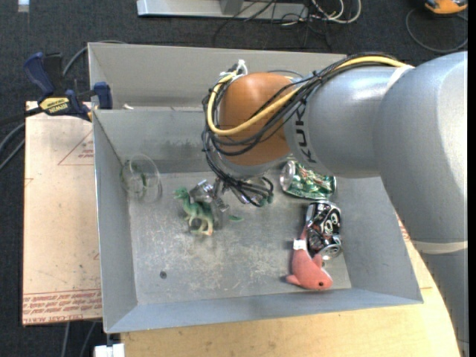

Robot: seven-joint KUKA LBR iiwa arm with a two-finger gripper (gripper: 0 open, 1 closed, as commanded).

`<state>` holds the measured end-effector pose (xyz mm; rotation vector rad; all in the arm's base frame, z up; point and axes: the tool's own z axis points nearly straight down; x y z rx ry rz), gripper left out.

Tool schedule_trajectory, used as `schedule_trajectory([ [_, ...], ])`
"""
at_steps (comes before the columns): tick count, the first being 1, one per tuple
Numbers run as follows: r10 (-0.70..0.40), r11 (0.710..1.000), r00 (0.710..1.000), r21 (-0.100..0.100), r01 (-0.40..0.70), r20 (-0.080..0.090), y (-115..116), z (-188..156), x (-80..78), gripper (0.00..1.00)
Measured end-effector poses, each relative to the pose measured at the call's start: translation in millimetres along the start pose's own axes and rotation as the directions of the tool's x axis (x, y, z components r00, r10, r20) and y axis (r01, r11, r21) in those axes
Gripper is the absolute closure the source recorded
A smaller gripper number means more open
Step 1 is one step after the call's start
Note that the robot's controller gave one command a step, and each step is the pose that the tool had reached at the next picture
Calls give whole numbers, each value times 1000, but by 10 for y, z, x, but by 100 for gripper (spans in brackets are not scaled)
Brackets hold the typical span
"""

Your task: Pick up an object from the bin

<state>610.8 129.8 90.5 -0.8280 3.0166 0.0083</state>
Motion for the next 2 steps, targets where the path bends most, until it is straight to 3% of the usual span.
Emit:
schedule_trajectory([
  [1,18,1000,1000,0,-18,-1,-127,-73,44,100],
  [2,-45,999,999,-1,45,2,92,165,-110,100],
])
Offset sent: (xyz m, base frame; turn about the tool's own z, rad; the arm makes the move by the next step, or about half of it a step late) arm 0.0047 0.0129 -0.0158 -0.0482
